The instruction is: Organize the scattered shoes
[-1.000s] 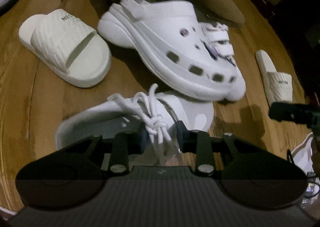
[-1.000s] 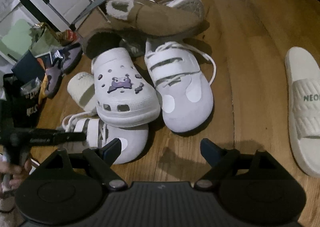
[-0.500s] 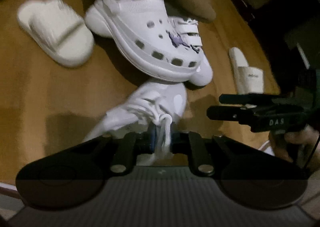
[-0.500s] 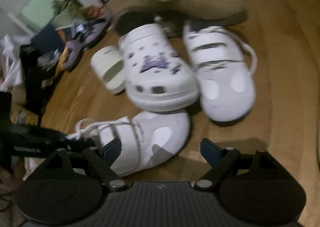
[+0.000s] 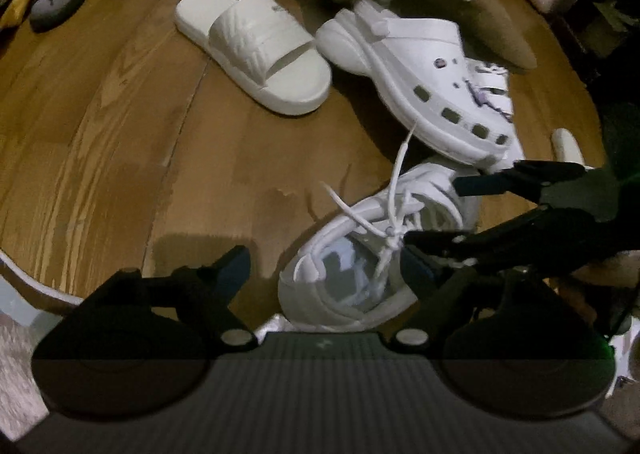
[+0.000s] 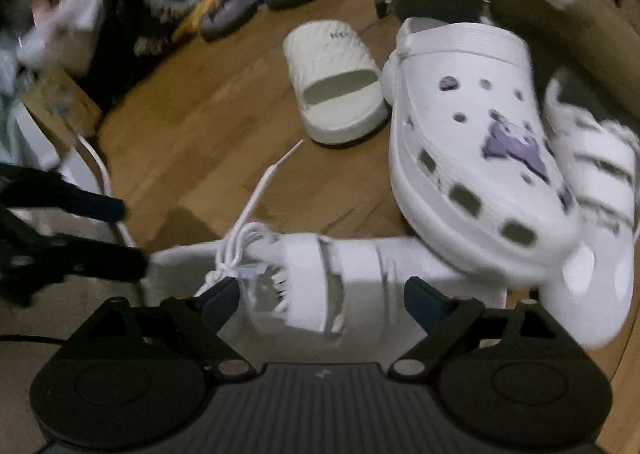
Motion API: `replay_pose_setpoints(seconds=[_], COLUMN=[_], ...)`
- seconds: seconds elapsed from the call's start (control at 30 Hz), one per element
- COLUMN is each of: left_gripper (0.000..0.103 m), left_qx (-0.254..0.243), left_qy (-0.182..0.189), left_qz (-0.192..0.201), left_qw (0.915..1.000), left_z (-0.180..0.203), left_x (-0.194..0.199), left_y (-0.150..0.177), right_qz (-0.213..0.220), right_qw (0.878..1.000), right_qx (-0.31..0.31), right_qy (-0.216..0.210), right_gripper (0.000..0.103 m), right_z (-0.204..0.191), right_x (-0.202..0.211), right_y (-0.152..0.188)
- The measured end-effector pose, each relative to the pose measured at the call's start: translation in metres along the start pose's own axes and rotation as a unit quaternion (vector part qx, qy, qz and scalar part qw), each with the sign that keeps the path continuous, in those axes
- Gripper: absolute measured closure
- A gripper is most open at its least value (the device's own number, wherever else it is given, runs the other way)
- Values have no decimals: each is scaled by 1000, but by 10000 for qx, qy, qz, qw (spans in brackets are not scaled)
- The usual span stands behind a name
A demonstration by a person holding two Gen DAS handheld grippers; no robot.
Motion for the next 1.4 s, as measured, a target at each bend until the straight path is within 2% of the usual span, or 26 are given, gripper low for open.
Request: replay_pose_setpoints(seconds=[0.1,0.13,0.17,0.3,0.33,0.4,0.47,0.53,0.6,0.67,0.73,0.8,0.83,0.9,0.93,0.97,1.0,1.07,1.13,1.17,1.23,1.27,1.33,1.37,1.4], left_gripper=[17,16,15,15,15,15,15,15,15,15,15,15,15,15,15,15,15,15,15,15,14,14,13,13,13], left_qx=[25,33,44,59,57,95,138,178,244,319,362,380,381,448,511,592,673,754,817,830,828,816,773,756,767], left_qy=[-135,-179,-204,-188,-203,-206,-201,-207,-200,-180,-148,-151,-160,-206,-220,-236,-251,-267,-279,-279,-293,-308,-370,-418,-438], left_qz=[-1,-1,-4,-89,-97,-94,-89,-79,-99,-140,-175,-214,-210,-150,-127,-102,-77,-7,190,248,348,375,343,282,240], left_qw=[9999,9998,9998,9998,9997,9997,9997,9996,9995,9992,9991,9989,9989,9987,9984,9979,9974,9968,9961,9959,9955,9955,9957,9959,9958], left_z=[0,0,-1,-5,-6,-9,-10,-12,-14,-15,-15,-15,-15,-20,-23,-26,-29,-33,-34,-34,-33,-33,-32,-31,-31], left_x=[-3,-3,-4,-8,-8,-6,-5,-4,-6,-9,-11,-11,-11,-7,-5,-4,-3,1,13,17,23,25,23,20,18], left_y=[-2,-2,-2,1,1,3,3,2,1,0,0,1,1,0,-1,-2,-2,-4,-7,-8,-11,-13,-15,-16,-17], right_qz=[9,36,50,161,177,62,-80,-211,-392,-522,-618,-674,-637,-496,-430,-409,-415,-420,-418,-414,-402,-361,-263,-261,-345], right_qw=[10000,9999,9997,9987,9977,9909,9785,9723,9738,9830,9881,9895,9905,9918,9899,9818,9676,9270,8707,8369,7588,7422,7493,7637,7858], right_qx=[15,-17,-83,-372,-564,-1139,-1672,-1905,-1840,-1415,-1060,-853,-817,-792,-968,-1404,-1926,-2944,-3911,-4371,-5233,-5371,-5331,-5174,-4878], right_qy=[-78,-125,-205,-306,-345,-718,-1209,-1335,-1276,-1050,-931,-952,-907,-866,-943,-1215,-1579,-2285,-2953,-3269,-3857,-3992,-3920,-3853,-3787], right_gripper=[17,27,31,36,62,61,61,62,59,47,18,11,22,34,48,55,55,57,62,62,62,62,61,54,43], right_z=[4,4,3,2,7,22,34,34,25,10,-1,-9,-11,-11,-6,2,9,24,41,49,67,67,57,49,43], right_x=[-9,-7,-4,3,5,7,6,7,5,-5,-17,-31,-34,-30,-26,-25,-27,-30,-33,-34,-36,-33,-24,-18,-16], right_y=[-2,-1,1,9,11,15,22,27,31,26,19,13,13,15,17,21,27,38,49,54,64,62,55,47,39])
Point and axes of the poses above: each gripper's, at about its wrist camera, not at the fingertips, and x roughly against the way its jaws point, z to its right, y to its underside, the point moved 4 cm from there along -x, roughly the way its jaws point, and after that the axes turned 12 degrees about -z, right-handed, at the moved point
